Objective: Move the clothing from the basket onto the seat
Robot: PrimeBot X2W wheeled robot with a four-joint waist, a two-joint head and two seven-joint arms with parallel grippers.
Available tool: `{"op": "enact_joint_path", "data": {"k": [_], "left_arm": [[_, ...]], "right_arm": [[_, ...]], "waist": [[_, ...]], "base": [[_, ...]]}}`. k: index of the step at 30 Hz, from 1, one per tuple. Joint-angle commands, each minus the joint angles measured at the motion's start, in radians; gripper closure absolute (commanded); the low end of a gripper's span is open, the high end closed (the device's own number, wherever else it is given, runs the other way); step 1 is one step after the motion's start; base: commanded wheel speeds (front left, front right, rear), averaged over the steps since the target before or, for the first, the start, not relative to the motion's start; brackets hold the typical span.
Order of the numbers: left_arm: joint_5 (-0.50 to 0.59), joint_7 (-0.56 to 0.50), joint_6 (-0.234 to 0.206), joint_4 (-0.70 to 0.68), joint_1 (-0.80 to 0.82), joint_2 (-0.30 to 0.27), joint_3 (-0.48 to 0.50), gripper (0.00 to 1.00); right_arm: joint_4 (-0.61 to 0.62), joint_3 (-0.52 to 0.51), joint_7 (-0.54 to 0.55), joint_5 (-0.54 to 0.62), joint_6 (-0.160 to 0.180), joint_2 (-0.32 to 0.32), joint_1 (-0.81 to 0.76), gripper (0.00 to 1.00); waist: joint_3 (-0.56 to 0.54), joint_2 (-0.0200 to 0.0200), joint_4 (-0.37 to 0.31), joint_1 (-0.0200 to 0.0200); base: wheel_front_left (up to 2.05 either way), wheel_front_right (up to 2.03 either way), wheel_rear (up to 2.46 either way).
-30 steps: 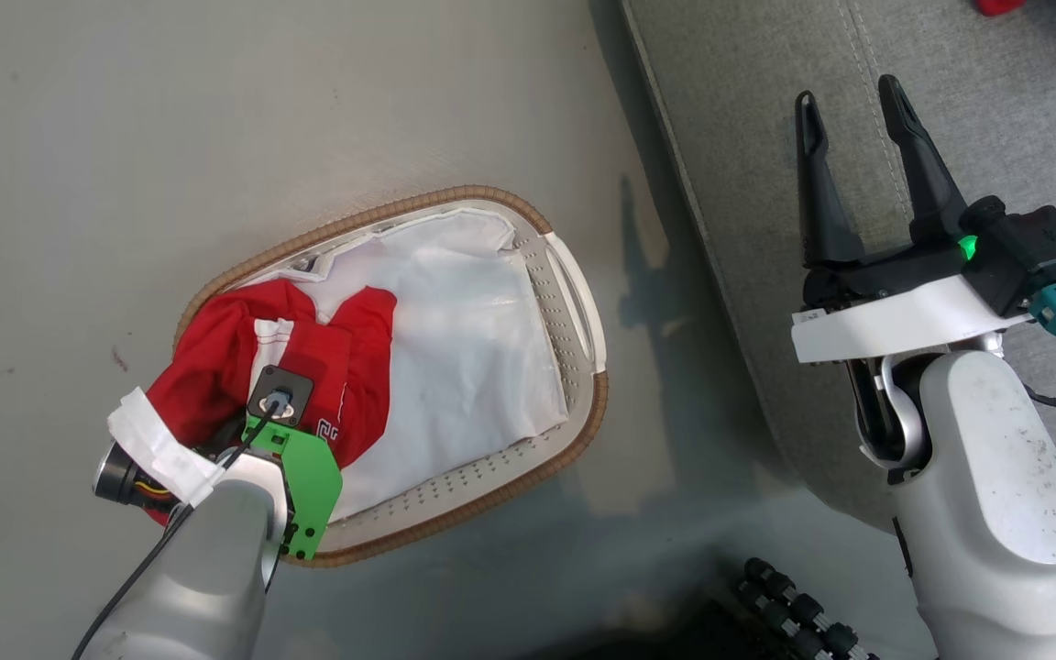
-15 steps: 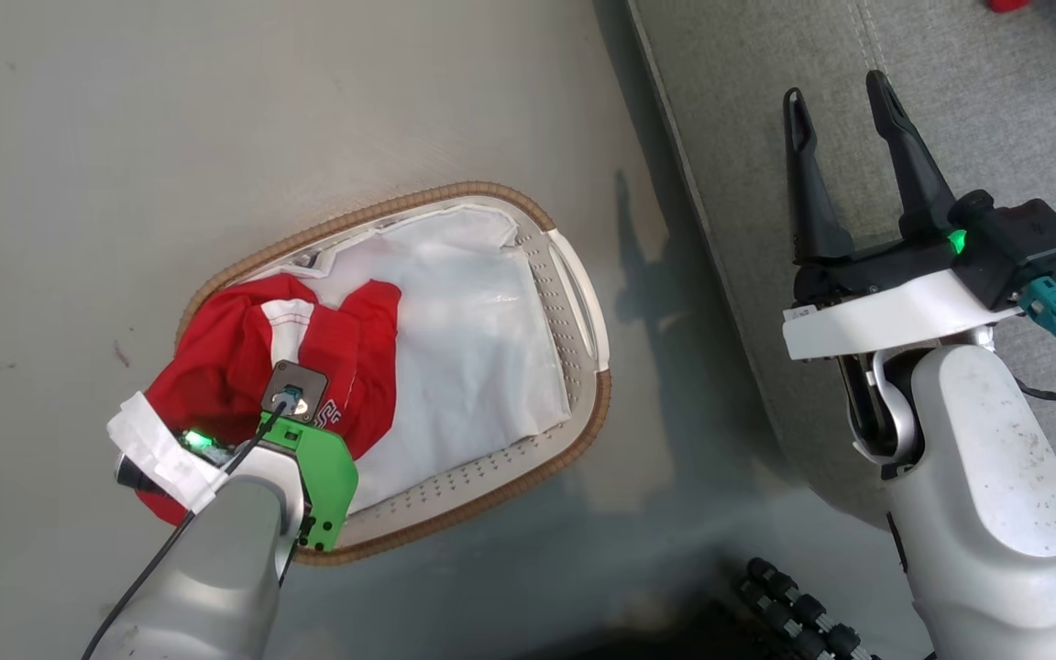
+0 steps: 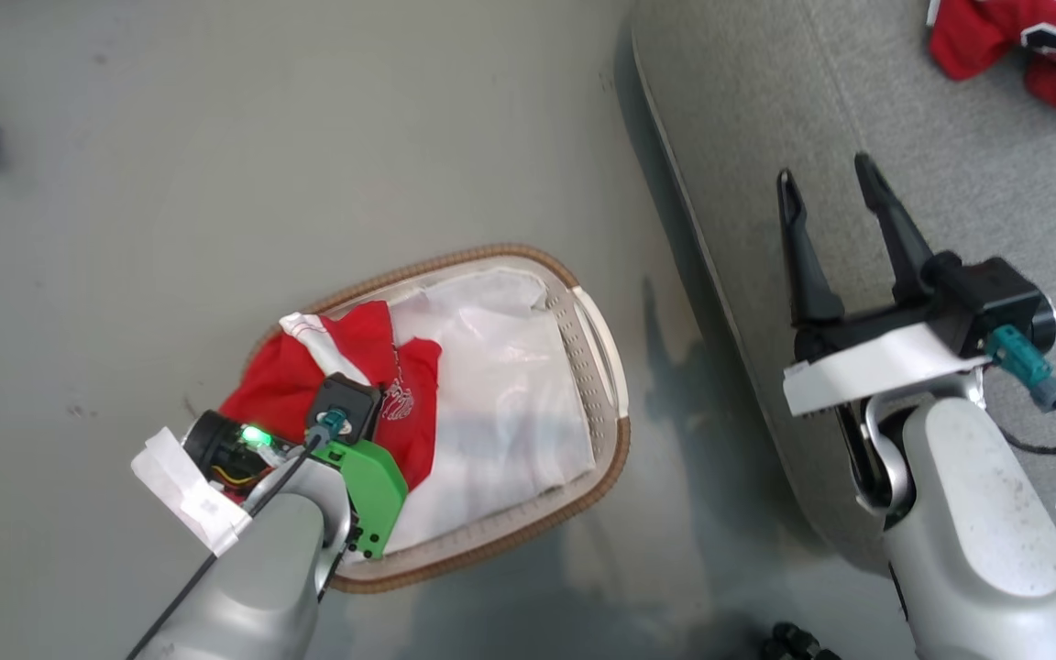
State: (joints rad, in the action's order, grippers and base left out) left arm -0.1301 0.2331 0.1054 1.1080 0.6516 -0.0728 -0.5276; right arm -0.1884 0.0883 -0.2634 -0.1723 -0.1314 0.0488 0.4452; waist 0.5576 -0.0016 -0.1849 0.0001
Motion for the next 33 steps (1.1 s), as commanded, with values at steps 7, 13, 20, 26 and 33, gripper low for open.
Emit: {"op": "enact_joint_path", "data": {"k": [7,13,20,26,33], "left_arm": [[-0.036,0.025,0.017,-0.144,-0.062,-0.018,-0.014,1.00],[-0.056,0.009,0.024,-0.309,-0.096,-0.066,-0.040,1.00],[-0.086,-0.078,0.025,-0.549,-0.103,-0.159,-0.074,1.00],[-0.110,-0.176,0.025,-0.743,-0.058,-0.232,-0.083,1.00],[-0.140,-0.254,0.025,-0.880,0.016,-0.285,-0.073,1.00]], "right_arm": [[-0.042,-0.009,-0.002,0.031,0.001,0.003,-0.098,0.00],[-0.071,-0.011,-0.002,0.046,0.001,0.003,-0.169,0.00],[-0.094,-0.003,-0.002,0.066,0.001,0.003,-0.231,0.00],[-0.103,0.012,-0.002,0.077,0.001,0.003,-0.246,0.00],[-0.111,0.046,-0.002,0.079,0.001,0.003,-0.217,0.00]], "waist": [[-0.241,0.0016,0.061,-0.0001],[-0.368,0.0016,0.069,-0.0001],[-0.484,0.0016,0.067,-0.0001],[-0.537,0.0016,0.057,-0.0001],[-0.552,0.0016,0.045,-0.0001]], "base": [[0.00,0.00,0.00],[0.00,0.00,0.00],[0.00,0.00,0.00],[0.00,0.00,0.00],[0.00,0.00,0.00]]}}
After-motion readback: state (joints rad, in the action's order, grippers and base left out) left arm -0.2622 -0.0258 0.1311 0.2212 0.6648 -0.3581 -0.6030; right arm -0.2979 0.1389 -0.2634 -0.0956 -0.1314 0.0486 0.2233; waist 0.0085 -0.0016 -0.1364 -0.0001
